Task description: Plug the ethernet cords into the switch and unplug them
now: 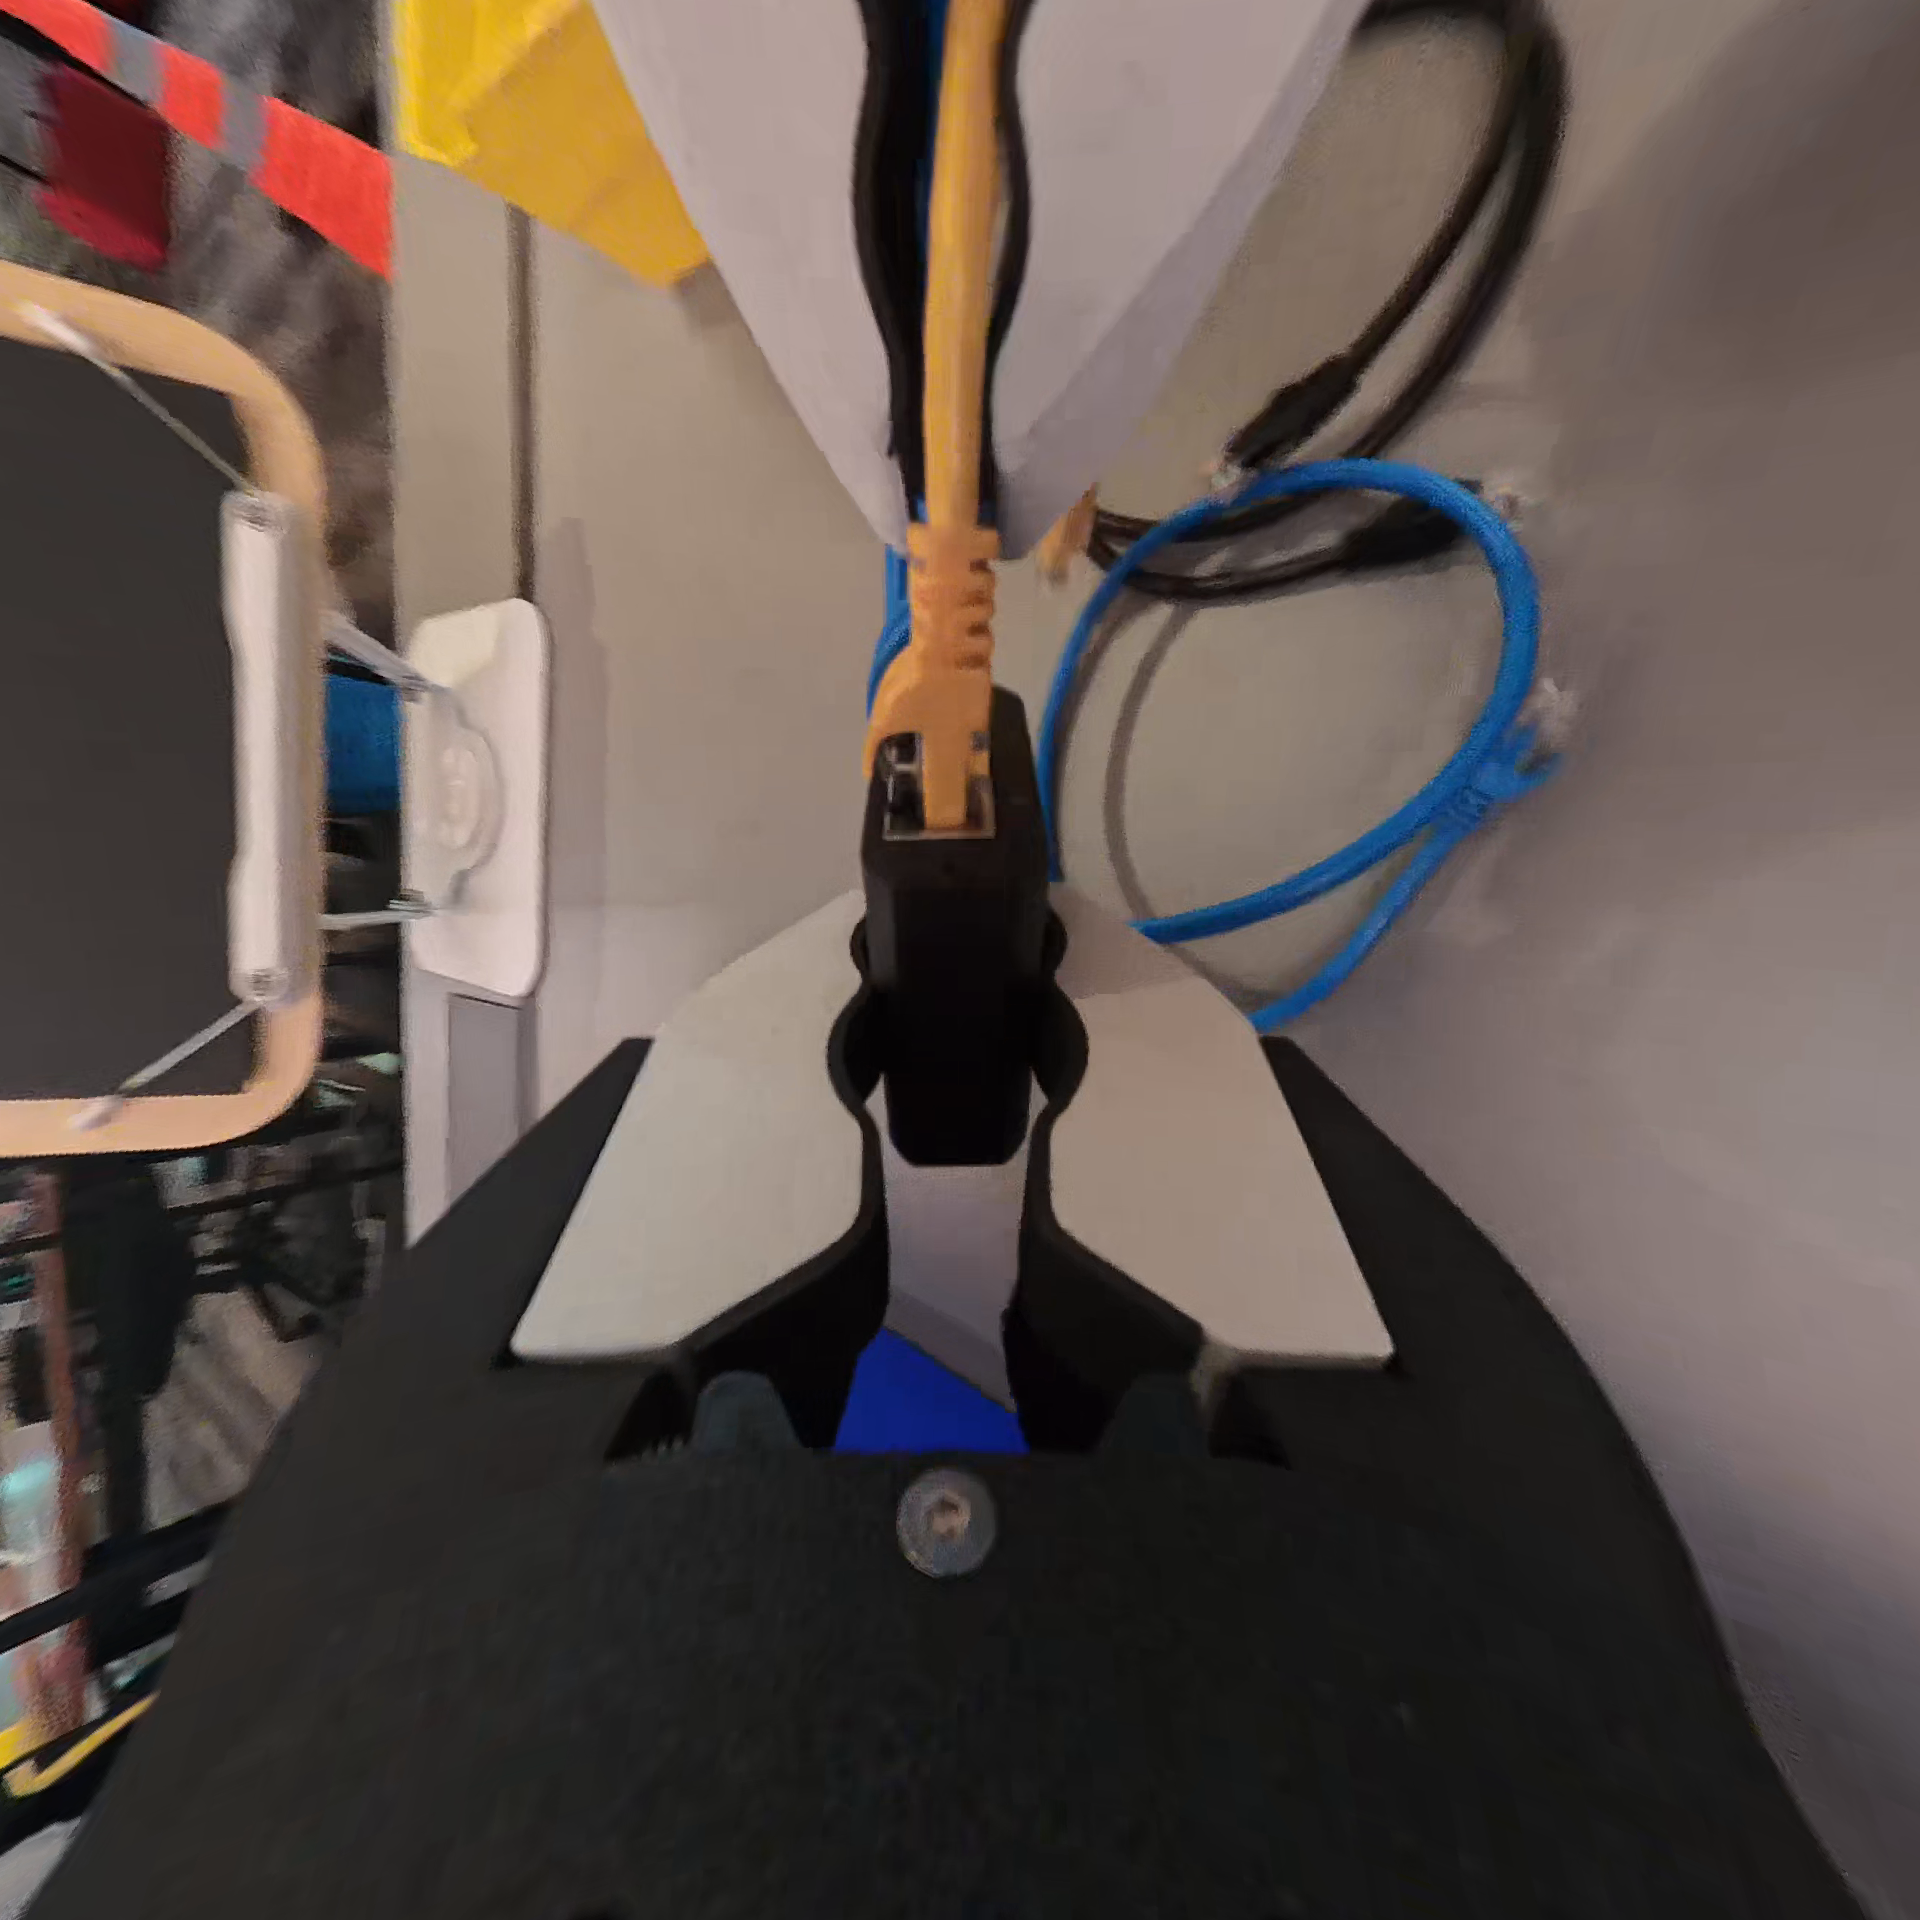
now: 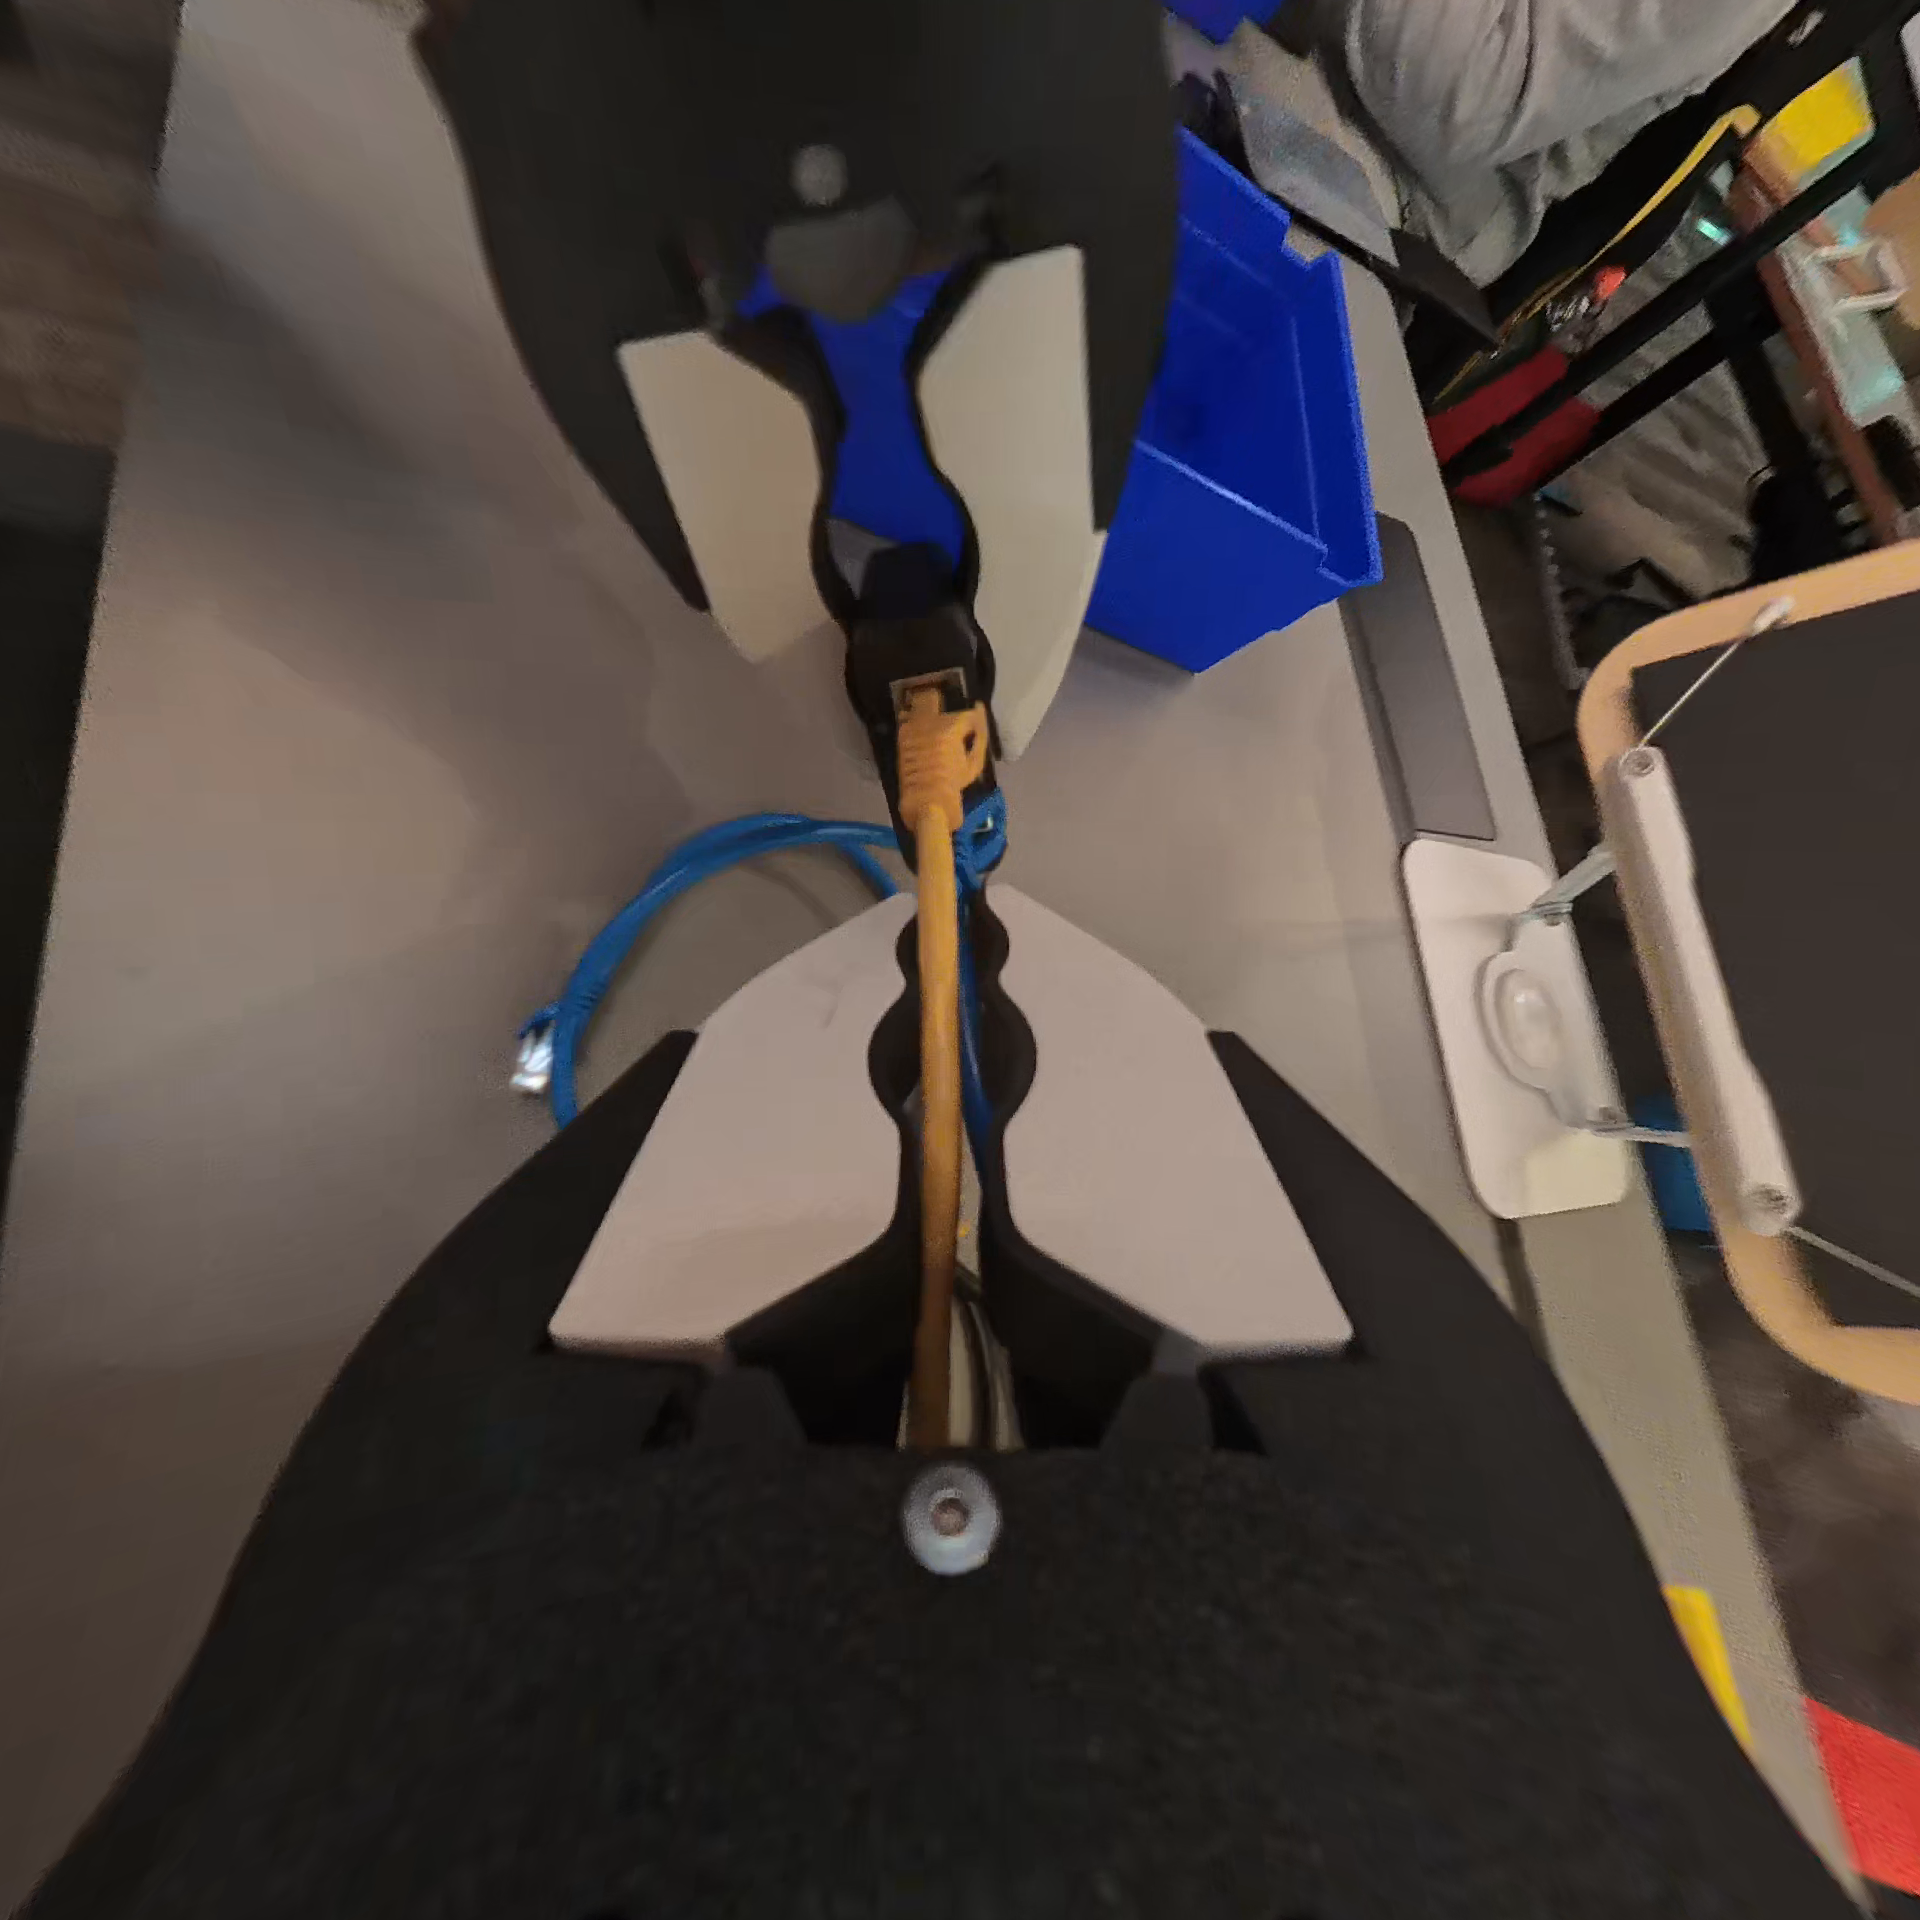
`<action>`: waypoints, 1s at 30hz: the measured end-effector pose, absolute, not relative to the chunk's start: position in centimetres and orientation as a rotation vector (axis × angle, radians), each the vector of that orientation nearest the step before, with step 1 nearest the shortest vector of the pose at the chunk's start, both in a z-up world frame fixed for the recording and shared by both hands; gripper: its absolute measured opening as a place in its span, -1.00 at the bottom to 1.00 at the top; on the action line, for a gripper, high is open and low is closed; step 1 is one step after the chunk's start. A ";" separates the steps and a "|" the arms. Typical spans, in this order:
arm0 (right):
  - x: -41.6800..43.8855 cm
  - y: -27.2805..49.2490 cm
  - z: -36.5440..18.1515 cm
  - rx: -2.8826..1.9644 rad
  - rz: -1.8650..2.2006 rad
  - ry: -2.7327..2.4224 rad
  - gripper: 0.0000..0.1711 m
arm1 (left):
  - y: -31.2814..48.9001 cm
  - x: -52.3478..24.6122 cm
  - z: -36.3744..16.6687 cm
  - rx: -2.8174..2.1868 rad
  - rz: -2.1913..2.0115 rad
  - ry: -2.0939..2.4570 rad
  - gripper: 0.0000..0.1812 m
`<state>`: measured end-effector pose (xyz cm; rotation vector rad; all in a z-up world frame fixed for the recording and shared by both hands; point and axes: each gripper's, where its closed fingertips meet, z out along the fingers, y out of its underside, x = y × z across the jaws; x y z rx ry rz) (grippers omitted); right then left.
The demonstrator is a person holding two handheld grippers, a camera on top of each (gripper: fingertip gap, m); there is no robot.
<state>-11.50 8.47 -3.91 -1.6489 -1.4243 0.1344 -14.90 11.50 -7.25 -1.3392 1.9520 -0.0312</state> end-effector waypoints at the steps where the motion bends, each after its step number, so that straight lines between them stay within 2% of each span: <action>1: -11.3 8.7 -3.9 -1.657 0.174 -1.394 -0.94 | 11.7 -14.6 -6.9 -1.299 -0.017 1.899 -0.73; 4: -10.9 9.1 -3.7 -1.685 0.342 -1.274 -0.93 | 11.7 -13.8 -5.9 -1.252 -0.057 1.747 -0.73; 7: -10.9 9.2 -3.2 -1.640 0.404 -1.214 -0.86 | 12.8 -14.0 -5.6 -1.233 0.082 1.602 -0.72; 9: -10.5 9.4 -2.4 -1.613 0.442 -1.152 -0.75 | 13.4 -14.5 -5.5 -1.211 0.217 1.483 -0.72; 11: -9.5 9.6 -1.5 -1.604 0.480 -1.055 -0.54 | 13.6 -15.2 -5.6 -1.141 0.376 1.380 -0.73; 16: -6.5 7.8 0.2 -1.510 0.598 -0.766 -0.59 | 13.9 -17.0 -6.4 -1.063 0.638 1.282 -0.73; 20: -5.9 4.6 -3.5 -1.516 0.786 -0.631 -0.61 | 14.7 -17.9 -6.7 -1.075 0.677 1.271 -0.73; 22: -5.4 3.8 -6.1 -1.539 0.863 -0.521 -0.70 | 15.1 -18.5 -7.1 -1.102 0.691 1.274 -0.73; 25: -5.7 3.4 -5.1 -1.516 1.060 -0.457 -0.67 | 15.2 -18.9 -7.2 -1.118 0.710 1.270 -0.73; 30: -4.9 3.7 -6.9 -1.579 0.808 -0.572 -0.71 | 15.4 -18.5 -7.4 -1.113 0.749 1.297 -0.73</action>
